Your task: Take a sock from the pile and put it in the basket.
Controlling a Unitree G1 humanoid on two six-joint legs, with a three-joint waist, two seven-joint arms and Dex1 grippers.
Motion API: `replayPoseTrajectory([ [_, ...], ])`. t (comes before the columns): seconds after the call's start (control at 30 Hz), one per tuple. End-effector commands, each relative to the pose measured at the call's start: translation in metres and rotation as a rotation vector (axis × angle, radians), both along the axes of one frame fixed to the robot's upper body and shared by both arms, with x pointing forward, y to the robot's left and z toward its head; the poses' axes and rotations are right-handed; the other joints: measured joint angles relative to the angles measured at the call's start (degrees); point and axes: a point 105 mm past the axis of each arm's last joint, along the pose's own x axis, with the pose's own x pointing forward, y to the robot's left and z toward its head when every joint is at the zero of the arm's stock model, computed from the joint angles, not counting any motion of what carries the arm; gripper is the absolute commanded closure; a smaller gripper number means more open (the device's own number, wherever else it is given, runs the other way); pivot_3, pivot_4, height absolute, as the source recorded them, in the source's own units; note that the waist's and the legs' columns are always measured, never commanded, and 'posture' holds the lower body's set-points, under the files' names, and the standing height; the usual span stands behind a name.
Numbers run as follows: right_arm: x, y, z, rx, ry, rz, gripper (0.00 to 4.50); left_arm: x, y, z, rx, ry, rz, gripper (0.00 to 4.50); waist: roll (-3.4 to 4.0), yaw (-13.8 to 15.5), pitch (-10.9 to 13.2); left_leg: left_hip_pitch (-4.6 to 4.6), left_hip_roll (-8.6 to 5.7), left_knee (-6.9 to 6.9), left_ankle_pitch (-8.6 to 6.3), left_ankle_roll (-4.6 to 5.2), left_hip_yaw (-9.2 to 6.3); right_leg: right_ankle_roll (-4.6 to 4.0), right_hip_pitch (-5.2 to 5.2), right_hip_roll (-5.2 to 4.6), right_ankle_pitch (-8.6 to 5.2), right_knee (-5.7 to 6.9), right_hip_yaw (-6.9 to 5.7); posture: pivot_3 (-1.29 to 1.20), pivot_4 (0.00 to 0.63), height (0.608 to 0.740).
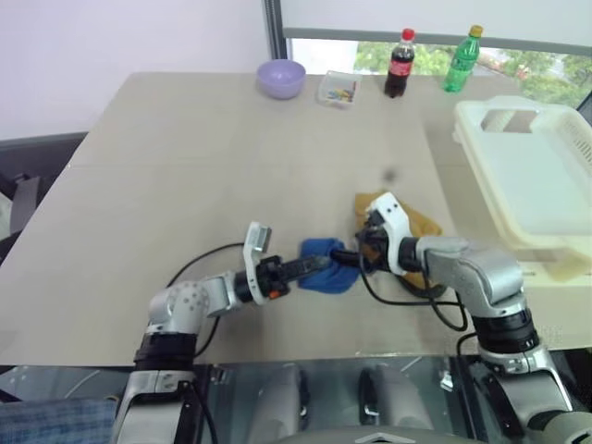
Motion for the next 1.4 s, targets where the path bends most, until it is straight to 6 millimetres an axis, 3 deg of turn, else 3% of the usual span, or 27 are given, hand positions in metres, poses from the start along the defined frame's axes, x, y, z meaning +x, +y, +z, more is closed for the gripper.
replayPoseTrajectory([
  [0.03, 0.003, 0.001, -0.011, -0.039, 0.025, 0.015, 0.04, -0.007, -0.003, -0.002, 0.004, 0.0, -0.032, 1.32, 0.0, 0.0, 0.0, 0.0, 0.0, 0.0, 0.0, 0.0, 0.0, 0.0, 0.0, 0.0, 0.0, 0.0, 0.0, 0.0, 0.15, 0.733],
  [0.3, -0.007, 0.003, -0.022, -0.069, 0.079, 0.096, 0.04, -0.014, -0.001, 0.003, 0.017, -0.143, -0.017, 1.32, 0.01, -0.04, -0.02, 0.02, 0.02, -0.01, 0.0, 0.0, 0.01, -0.01, 0.02, -0.01, 0.0, 0.0, 0.01, 0.0, 0.15, 0.733],
  [0.67, -0.02, 0.015, -0.023, -0.03, 0.145, 0.192, 0.04, -0.025, 0.007, -0.009, 0.096, -0.237, 0.008, 1.32, 0.04, 0.01, -0.04, 0.02, 0.05, -0.02, -0.01, 0.0, 0.0, -0.23, 0.0, -0.14, -0.11, -0.02, 0.01, 0.0, 0.15, 0.733],
  [0.73, -0.024, 0.017, -0.024, -0.027, 0.159, 0.211, 0.56, -0.024, 0.008, -0.01, 0.099, -0.238, 0.018, 1.32, 0.06, -0.04, -0.05, 0.02, 0.06, -0.04, -0.01, 0.0, 0.01, -0.22, -0.01, -0.14, -0.11, -0.02, 0.01, 0.0, 0.15, 0.733],
  [1.0, -0.038, 0.024, -0.028, -0.023, 0.209, 0.279, 4.17, -0.023, 0.009, -0.007, 0.094, -0.251, 0.039, 1.32, 0.08, -0.09, -0.06, 0.03, 0.09, -0.07, -0.01, 0.0, 0.02, -0.2, -0.03, -0.07, -0.1, -0.02, -0.01, 0.0, 0.15, 0.733],
  [1.03, -0.038, 0.025, -0.028, -0.022, 0.209, 0.28, 4.44, -0.023, 0.009, -0.008, 0.095, -0.252, 0.04, 1.32, 0.09, -0.09, -0.06, 0.03, 0.09, -0.06, -0.01, 0.0, 0.02, -0.2, -0.03, -0.06, -0.1, -0.02, -0.01, 0.0, 0.15, 0.733],
  [1.4, -0.029, 0.034, -0.01, 0.023, 0.145, 0.253, 4.44, -0.027, 0.021, -0.002, 0.108, -0.284, 0.083, 1.32, 0.11, -0.37, -0.07, 0.04, 0.22, -0.08, -0.02, -0.01, 0.05, -0.2, -0.07, -0.09, -0.1, -0.02, 0.0, 0.0, 0.15, 0.733],
])
